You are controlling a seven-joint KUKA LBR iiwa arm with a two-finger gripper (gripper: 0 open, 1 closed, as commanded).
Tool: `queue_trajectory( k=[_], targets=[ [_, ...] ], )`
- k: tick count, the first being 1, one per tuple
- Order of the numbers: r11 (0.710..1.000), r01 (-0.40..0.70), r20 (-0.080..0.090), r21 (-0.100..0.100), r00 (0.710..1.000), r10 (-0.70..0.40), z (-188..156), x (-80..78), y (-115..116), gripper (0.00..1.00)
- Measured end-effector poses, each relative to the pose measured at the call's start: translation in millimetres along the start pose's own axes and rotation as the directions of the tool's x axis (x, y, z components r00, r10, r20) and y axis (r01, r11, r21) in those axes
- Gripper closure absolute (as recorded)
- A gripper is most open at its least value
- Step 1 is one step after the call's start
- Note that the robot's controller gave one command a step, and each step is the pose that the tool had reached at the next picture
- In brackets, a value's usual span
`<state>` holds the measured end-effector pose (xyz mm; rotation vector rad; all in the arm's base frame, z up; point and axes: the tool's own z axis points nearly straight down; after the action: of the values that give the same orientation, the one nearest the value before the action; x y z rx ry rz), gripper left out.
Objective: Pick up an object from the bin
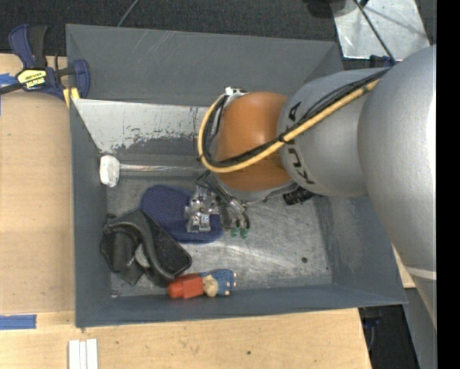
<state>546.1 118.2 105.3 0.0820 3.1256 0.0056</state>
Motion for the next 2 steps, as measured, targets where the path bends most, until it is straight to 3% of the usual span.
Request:
queue_trajectory(
  k=[1, 2],
  targets=[
    [0.939, 0.345, -0.005, -0.001, 0.939, -0.345, -113.2, -9.9, 12.3, 1.0],
    [0.94, 0.342, -0.011, -0.001, 0.94, -0.342, -110.2, -8.8, 11.4, 0.0]
  ],
)
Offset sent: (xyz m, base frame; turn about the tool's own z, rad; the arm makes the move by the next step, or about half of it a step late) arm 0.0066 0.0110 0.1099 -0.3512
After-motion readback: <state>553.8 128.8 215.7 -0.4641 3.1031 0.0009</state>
